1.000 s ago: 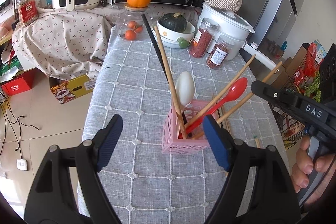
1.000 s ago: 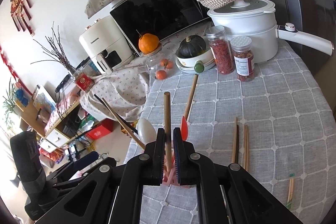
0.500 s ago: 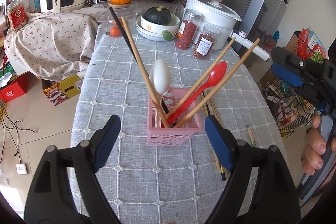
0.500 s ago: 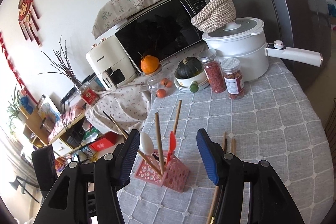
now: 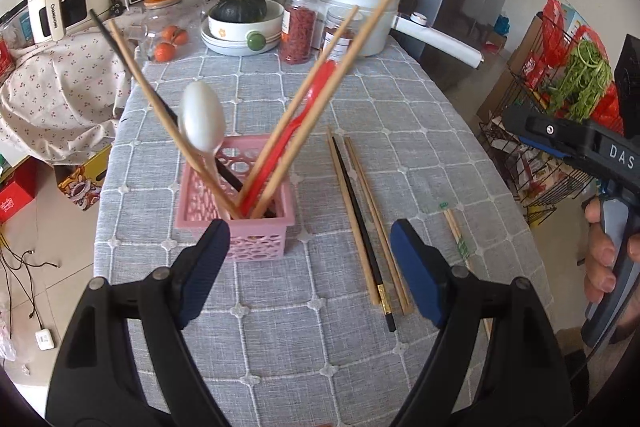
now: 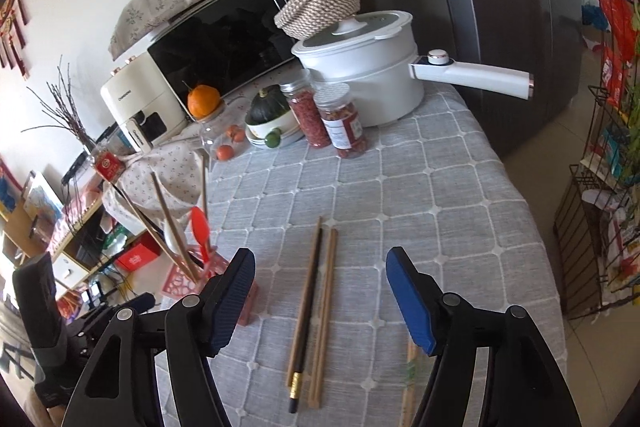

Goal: Organize utensils
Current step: 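Grasp a pair of wooden chopsticks with the left tool while the right tool grasps the green-labelled chopstick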

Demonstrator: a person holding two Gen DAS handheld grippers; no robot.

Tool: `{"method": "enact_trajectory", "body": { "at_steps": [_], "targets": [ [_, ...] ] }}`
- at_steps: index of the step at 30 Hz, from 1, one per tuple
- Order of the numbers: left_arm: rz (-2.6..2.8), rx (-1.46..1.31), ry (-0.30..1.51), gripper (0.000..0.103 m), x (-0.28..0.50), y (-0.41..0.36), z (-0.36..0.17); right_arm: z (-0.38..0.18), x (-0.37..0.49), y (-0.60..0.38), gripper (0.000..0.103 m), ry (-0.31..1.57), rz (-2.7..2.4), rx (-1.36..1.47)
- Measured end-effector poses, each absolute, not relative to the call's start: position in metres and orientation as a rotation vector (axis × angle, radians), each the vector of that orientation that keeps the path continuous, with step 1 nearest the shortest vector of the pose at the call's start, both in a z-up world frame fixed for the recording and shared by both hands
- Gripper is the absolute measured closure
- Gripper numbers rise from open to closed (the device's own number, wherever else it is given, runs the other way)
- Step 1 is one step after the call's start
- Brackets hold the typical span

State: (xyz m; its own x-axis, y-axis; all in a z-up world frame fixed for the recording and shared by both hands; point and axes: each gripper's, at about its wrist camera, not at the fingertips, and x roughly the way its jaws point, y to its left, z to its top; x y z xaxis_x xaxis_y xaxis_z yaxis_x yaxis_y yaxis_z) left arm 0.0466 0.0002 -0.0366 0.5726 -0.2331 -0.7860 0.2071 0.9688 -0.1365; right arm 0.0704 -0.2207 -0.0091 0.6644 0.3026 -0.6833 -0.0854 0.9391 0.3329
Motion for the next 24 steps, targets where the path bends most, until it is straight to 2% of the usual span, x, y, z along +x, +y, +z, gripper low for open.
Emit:
{"method": "enact_trajectory", "body": {
  "at_steps": [10,11,12,13,14,16,18,20,24],
  "targets": [
    [-0.358,0.054,0.974,0.022,0.053,-0.056,-0.052,-0.04,0.072,-0.255,0.033,0.97,0.115,0.257],
    [-0.372,0.048,0.986,0.03,0.055,-0.061,-0.055,-0.043,0.073,-0.258,0.033,0.984,0.107,0.258],
    [-0.393,0.036,1.007,0.045,0.059,-0.068,-0.058,-0.045,0.073,-0.26,0.033,0.998,0.1,0.261],
    [-0.414,0.021,1.034,0.052,0.063,-0.073,-0.063,-0.049,0.073,-0.263,0.033,1.015,0.093,0.263],
    [-0.431,0.001,1.061,0.065,0.067,-0.077,-0.068,-0.052,0.073,-0.266,0.033,1.032,0.087,0.264],
    [-0.439,-0.031,1.1,0.075,0.077,-0.087,-0.079,-0.059,0.074,-0.271,0.033,1.06,0.07,0.259],
    [-0.429,-0.051,1.12,0.083,0.086,-0.093,-0.088,-0.067,0.076,-0.275,0.033,1.09,0.055,0.254],
    [-0.42,-0.07,1.13,0.087,0.095,-0.098,-0.095,-0.076,0.077,-0.279,0.033,1.123,0.046,0.249],
    [-0.38,-0.078,1.119,0.087,0.11,-0.104,-0.103,-0.087,0.078,-0.284,0.033,1.168,0.039,0.241]
  ]
}}
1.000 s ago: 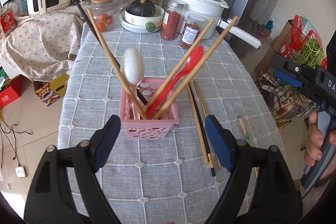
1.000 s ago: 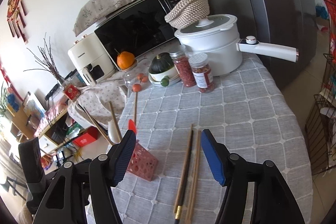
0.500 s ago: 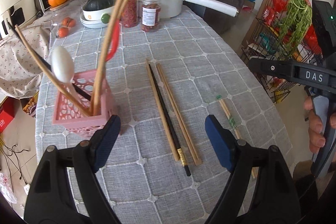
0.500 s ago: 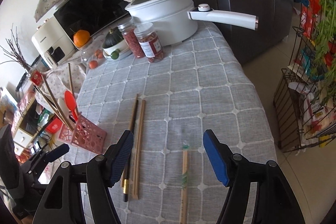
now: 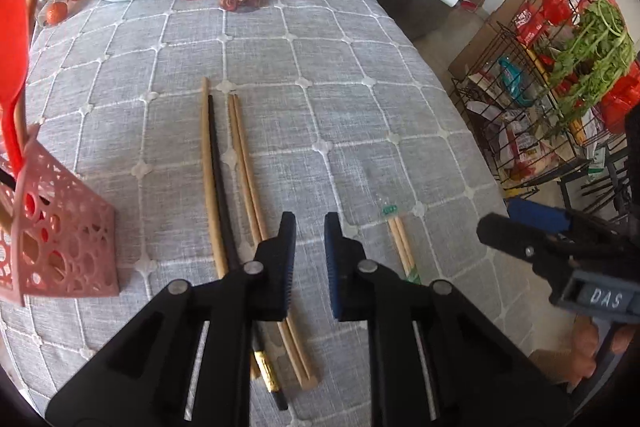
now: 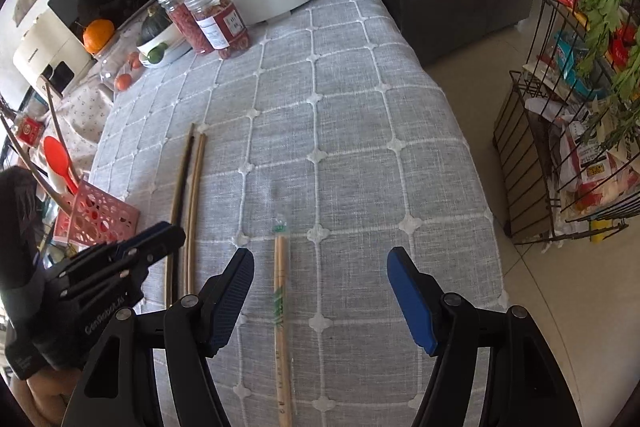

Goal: Organize utensils
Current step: 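Grasp a pair of wooden chopsticks with the left tool while the right tool grasps the green-labelled chopstick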

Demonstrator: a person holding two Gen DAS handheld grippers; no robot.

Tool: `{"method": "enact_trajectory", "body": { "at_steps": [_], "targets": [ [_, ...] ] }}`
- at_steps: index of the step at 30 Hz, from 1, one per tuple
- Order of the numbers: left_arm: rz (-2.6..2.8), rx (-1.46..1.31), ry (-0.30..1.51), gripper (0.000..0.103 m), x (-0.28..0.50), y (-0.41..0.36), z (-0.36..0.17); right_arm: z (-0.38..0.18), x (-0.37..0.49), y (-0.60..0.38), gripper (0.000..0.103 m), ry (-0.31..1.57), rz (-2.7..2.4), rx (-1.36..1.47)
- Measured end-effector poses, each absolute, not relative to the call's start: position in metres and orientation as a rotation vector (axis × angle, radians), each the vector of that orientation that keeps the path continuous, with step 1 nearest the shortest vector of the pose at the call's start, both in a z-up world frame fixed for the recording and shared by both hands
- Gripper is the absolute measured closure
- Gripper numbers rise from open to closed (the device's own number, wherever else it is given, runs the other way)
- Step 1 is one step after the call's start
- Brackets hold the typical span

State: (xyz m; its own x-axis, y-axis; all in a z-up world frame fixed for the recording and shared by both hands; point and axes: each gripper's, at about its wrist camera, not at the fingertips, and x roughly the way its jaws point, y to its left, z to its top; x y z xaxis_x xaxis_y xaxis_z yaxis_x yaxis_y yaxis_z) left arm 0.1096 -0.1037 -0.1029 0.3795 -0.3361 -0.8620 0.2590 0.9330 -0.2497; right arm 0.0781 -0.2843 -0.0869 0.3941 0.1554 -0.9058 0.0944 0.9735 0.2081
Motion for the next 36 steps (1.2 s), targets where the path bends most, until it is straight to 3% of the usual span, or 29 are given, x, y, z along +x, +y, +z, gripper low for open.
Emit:
{"method": "enact_trajectory", "body": {
  "at_steps": [17,22,36],
  "targets": [
    [-0.234,-0.072,1.095,0.087,0.143,-0.097,-0.136,-0.098,0.081,-0.286,0.033,1.224,0.065,0.282],
    [-0.242,-0.065,1.1,0.093,0.144,-0.099,-0.136,-0.105,0.081,-0.282,0.033,1.248,0.059,0.267],
    [-0.371,0.0,0.969,0.093,0.101,-0.101,-0.077,-0.112,0.085,-0.276,0.033,1.278,0.026,0.249]
  ]
}}
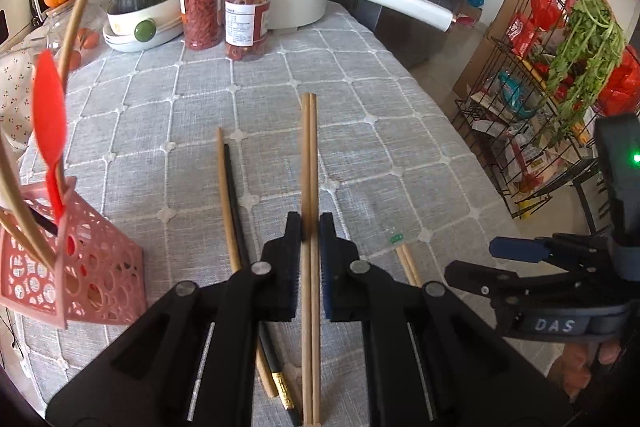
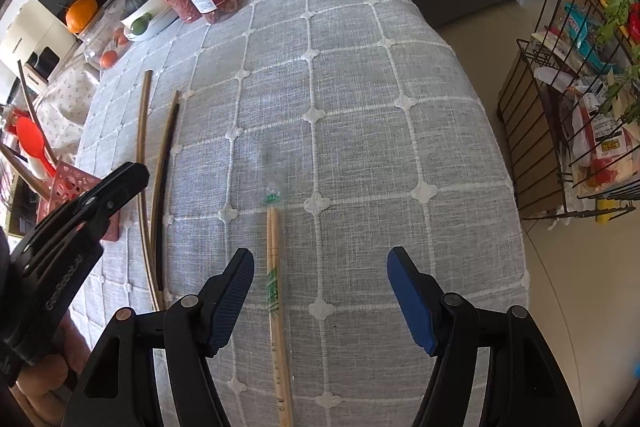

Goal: Organize utensils
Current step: 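Grasp a pair of wooden chopsticks with the left tool while the right tool grasps the green-labelled chopstick, then lower both held chopsticks into the pink basket and open both tools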

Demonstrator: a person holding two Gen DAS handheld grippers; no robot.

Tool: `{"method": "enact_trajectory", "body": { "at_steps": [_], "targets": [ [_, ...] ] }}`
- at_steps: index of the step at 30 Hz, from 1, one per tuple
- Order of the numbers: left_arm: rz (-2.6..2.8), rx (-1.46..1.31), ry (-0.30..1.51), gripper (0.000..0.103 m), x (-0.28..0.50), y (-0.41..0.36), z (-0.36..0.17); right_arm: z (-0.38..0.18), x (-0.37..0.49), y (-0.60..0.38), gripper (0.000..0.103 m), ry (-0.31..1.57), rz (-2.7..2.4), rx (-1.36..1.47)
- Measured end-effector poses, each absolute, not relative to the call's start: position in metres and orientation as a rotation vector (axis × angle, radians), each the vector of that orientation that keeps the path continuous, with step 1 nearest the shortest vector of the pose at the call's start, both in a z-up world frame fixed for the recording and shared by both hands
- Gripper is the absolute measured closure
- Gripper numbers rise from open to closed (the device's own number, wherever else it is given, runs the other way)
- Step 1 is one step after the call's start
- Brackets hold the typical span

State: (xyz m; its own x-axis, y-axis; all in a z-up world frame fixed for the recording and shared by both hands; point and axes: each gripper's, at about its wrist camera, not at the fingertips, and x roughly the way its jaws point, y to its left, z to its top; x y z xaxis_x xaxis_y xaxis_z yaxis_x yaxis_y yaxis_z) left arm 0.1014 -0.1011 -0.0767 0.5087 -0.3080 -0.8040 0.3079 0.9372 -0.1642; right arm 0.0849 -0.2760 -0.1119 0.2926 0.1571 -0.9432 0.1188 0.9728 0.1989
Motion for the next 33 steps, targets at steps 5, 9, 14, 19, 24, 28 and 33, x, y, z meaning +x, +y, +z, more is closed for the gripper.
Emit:
{"method": "enact_trajectory", "body": {
  "at_steps": [5,9,14,19,24,28,33],
  "targets": [
    [-0.402,0.009,0.926,0.093,0.082,-0.091,-0.056,-0.114,0.086,-0.271,0.033,1.282,0.023,0.244],
    [-0.416,0.016,0.894,0.093,0.067,-0.081,-0.04,-0.117,0.089,-0.262,0.033,1.287,0.032,0.211],
    [-0.414,0.013,0.871,0.093,0.053,-0.063,-0.027,-0.124,0.093,-0.247,0.04,1.306,0.048,0.178],
    [-0.407,-0.007,0.865,0.093,0.047,-0.046,-0.022,-0.137,0.101,-0.234,0.056,1.349,0.067,0.195],
    [-0.396,-0.023,0.858,0.093,0.04,-0.028,-0.019,-0.142,0.109,-0.217,0.073,1.362,0.063,0.136],
    [-0.386,-0.039,0.856,0.093,0.038,-0.015,-0.017,-0.143,0.111,-0.205,0.086,1.354,0.041,0.071],
    [-0.376,-0.062,0.833,0.093,0.031,0.0,-0.01,-0.143,0.112,-0.199,0.096,1.348,0.028,0.046]
  ]
}}
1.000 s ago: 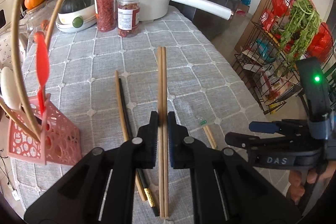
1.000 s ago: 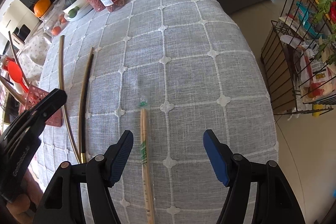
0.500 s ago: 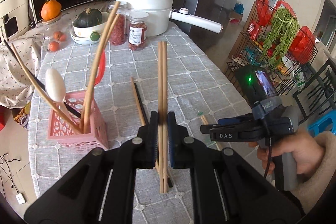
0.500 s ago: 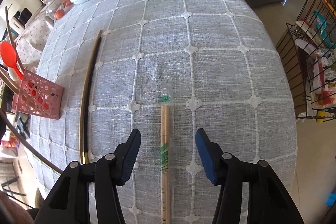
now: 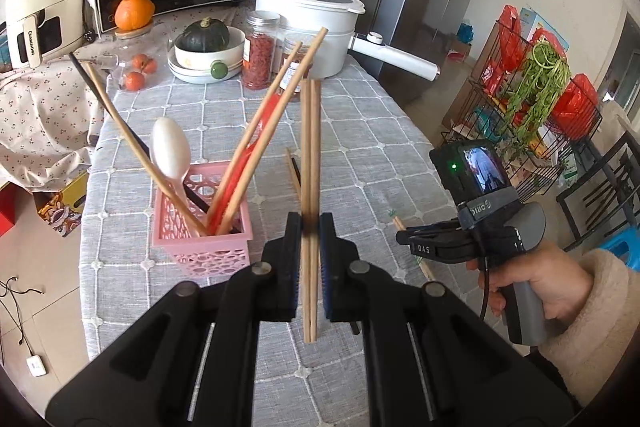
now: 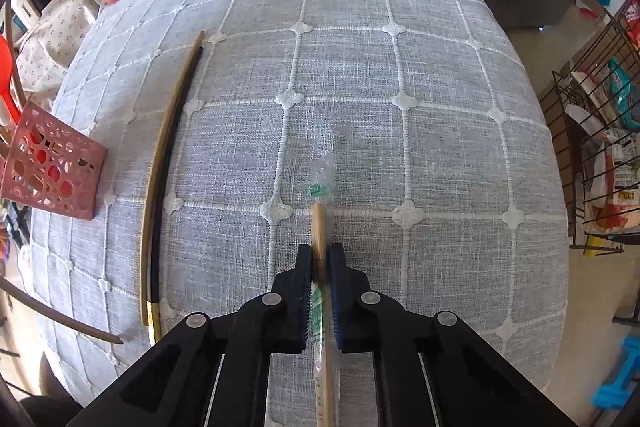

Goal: Organize utensils
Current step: 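Lower both held chopsticks into the pink basket and open both tools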

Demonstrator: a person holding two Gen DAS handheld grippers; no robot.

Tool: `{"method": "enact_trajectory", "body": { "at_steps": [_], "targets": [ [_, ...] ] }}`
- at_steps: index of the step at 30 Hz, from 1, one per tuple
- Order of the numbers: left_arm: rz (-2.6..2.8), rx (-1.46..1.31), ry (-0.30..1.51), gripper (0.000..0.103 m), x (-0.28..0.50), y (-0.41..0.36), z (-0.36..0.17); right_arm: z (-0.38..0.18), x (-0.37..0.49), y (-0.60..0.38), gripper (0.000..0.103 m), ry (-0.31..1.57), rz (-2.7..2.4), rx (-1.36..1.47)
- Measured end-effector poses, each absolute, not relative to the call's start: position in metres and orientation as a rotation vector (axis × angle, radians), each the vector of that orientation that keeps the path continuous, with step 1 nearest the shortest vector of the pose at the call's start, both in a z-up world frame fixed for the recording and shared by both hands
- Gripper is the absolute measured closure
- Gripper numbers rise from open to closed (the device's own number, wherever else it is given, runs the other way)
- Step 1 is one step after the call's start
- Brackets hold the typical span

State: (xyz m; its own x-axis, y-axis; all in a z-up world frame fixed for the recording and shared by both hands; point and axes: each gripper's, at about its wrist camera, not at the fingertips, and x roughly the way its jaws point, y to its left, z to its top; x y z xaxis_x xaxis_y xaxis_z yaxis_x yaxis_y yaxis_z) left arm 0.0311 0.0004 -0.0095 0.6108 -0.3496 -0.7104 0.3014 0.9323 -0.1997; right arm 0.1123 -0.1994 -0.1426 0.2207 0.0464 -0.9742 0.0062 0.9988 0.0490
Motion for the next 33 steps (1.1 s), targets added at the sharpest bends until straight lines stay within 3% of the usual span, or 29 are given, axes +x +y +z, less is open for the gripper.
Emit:
{"method": "enact_trajectory", "body": {
  "at_steps": [19,33],
  "targets": [
    [-0.242,-0.223,0.433,0.093,0.005,0.07,0.068,-0.037,0.089,-0.198,0.098,0.989,0.16,0.274],
    [-0.099,-0.242,0.516,0.093,0.042,0.088,0.031,-0.011,0.083,-0.18,0.098,0.872,0.223,0.294]
  ]
}}
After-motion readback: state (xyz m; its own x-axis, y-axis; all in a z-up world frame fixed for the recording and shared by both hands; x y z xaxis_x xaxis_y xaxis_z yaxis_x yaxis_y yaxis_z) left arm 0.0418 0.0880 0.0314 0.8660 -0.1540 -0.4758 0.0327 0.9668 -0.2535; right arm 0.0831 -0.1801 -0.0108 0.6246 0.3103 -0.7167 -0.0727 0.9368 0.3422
